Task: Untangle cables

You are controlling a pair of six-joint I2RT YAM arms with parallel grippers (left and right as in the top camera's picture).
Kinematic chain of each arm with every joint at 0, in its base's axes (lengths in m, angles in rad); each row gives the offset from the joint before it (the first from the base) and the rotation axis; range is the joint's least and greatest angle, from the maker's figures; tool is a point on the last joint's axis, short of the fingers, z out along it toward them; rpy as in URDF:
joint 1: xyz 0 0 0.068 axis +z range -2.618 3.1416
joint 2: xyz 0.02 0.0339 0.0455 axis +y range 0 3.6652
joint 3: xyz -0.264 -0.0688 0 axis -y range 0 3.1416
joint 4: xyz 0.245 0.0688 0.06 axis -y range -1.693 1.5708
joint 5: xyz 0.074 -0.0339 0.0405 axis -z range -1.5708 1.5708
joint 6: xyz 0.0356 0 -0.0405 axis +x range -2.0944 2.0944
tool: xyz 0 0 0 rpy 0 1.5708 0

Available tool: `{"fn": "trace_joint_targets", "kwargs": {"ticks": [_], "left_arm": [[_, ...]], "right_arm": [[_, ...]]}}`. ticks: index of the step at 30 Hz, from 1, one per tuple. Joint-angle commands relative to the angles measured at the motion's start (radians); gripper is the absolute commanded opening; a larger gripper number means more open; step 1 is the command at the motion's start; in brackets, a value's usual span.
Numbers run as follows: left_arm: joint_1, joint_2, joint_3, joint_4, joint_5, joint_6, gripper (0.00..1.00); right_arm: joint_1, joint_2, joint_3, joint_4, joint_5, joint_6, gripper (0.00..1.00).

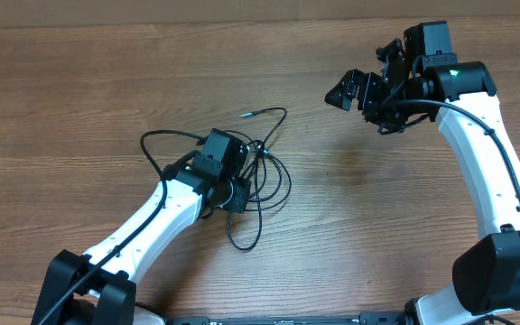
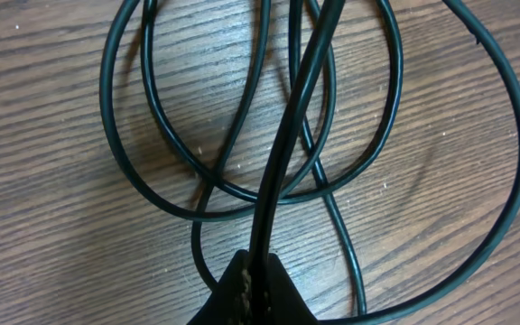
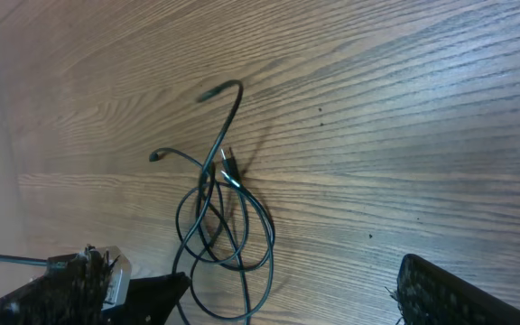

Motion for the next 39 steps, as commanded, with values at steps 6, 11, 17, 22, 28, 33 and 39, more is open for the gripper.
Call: {"fn": "trace_joint_targets", "kwargs": {"ticks": [6, 11, 17, 22, 28, 33, 39], "left_arm": [[0.021, -0.018, 0.220, -0.193, -0.011, -0.027, 0.04], [0.025, -0.018, 0.402, -0.323, -0.009, -0.027, 0.04], [0.026, -0.018, 0.561, -0.451, 0.014, -0.027, 0.04], [0.025, -0.018, 0.621, -0.521, 0.101, -0.027, 0.04], [0.025, -0.018, 0.624, -0.519, 0.193, -0.027, 0.04], [0.025, -0.018, 0.624, -0.514, 0.192, -0.004, 0.04], [0.026, -0.018, 0.654, -0.481, 0.185, 0.000, 0.04]], "right_arm": [[-0.001, -0.011, 0.008, 0.002, 0.003, 0.000, 1.00], [-0.001, -0.010, 0.008, 0.002, 0.003, 0.000, 1.00], [-0.001, -0.010, 0.008, 0.002, 0.003, 0.000, 1.00], [-0.001, -0.010, 0.008, 0.002, 0.003, 0.000, 1.00], [-0.001, -0.010, 0.008, 0.002, 0.003, 0.000, 1.00], [-0.001, -0.010, 0.008, 0.002, 0.003, 0.000, 1.00], [-0.001, -0.010, 0.008, 0.002, 0.003, 0.000, 1.00]]}}
